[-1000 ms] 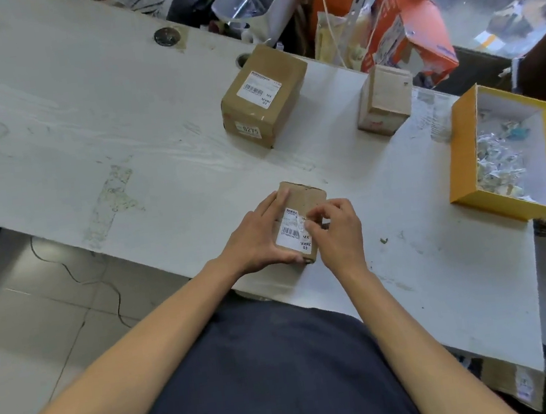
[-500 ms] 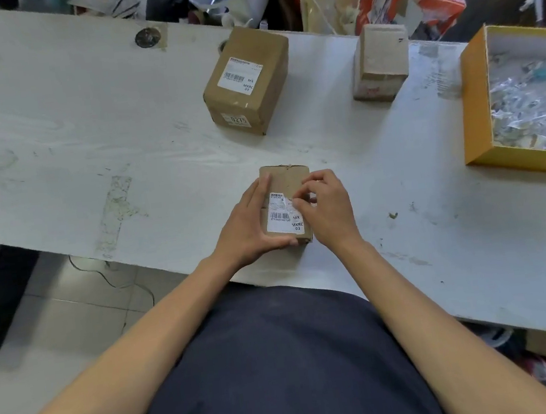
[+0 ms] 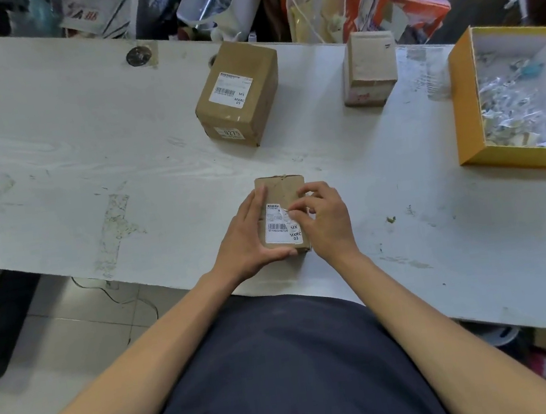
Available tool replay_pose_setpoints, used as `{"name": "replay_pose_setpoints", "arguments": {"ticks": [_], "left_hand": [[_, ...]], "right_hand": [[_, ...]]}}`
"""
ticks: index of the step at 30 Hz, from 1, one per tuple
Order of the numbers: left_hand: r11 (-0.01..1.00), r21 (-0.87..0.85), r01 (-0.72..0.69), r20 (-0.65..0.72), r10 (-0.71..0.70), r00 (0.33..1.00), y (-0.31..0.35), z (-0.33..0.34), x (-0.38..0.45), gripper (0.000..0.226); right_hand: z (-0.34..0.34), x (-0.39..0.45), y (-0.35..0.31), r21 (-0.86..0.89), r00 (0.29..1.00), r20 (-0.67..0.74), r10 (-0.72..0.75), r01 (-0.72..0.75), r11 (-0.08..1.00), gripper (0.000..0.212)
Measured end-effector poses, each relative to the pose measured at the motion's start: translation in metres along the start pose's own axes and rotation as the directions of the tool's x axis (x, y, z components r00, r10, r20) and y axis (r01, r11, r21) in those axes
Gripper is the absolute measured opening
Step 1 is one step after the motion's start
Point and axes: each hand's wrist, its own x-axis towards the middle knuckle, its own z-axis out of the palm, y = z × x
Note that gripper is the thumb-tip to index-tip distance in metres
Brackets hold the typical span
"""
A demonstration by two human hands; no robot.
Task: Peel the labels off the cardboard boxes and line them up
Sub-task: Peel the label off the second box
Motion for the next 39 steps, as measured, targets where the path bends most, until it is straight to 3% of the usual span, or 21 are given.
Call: {"name": "replay_pose_setpoints", "arguments": {"ticks": [7, 11, 15, 21, 26, 31, 35, 39], "left_hand": [[1.0, 0.006, -0.01, 0.0, 0.01, 1.0, -0.002, 0.001, 0.001, 0.128], [1.0, -0.008, -0.016, -0.004, 0.016, 1.0, -0.004, 0.002, 0.002, 0.128], [1.0, -0.015, -0.02, -0.001, 0.02, 1.0, -0.002, 0.001, 0.001, 0.128], [0.999, -0.02, -0.03, 0.006, 0.03, 1.0, 0.001, -0.001, -0.001, 0.129], [1.0, -0.014, -0.022, 0.01, 0.022, 1.0, -0.001, -0.005, -0.002, 0.129], [1.0, -0.009, -0.026, -0.001, 0.026, 1.0, -0.003, -0.003, -0.001, 0.127], [1.0, -0.013, -0.025, -0.007, 0.025, 1.0, -0.004, -0.002, -0.001, 0.127], [1.0, -0.012, -0.016, -0.001, 0.016, 1.0, -0.004, -0.002, 0.0, 0.127]], "right_hand": [[0.001, 0.003, -0.001, 0.079, 0.998, 0.024, 0.066, -0.068, 0.995, 0.007], [-0.001, -0.003, 0.003, 0.091, 0.999, 0.001, 0.044, -0.044, 0.995, 0.025], [-0.001, -0.006, -0.001, 0.131, 0.995, -0.044, 0.087, -0.081, 0.988, 0.014], [0.007, 0.001, -0.008, -0.078, 0.996, -0.09, 0.013, -0.02, 0.997, 0.006], [0.008, 0.0, -0.009, -0.087, 0.997, -0.056, -0.054, 0.049, 0.995, 0.002], [0.004, -0.006, 0.0, -0.067, 1.0, -0.007, 0.007, -0.007, 0.998, 0.034], [0.005, -0.007, -0.003, -0.002, 0.999, -0.039, 0.022, -0.022, 1.0, 0.017], [0.007, -0.002, -0.008, -0.052, 0.997, -0.075, -0.011, 0.008, 0.999, 0.007]]}}
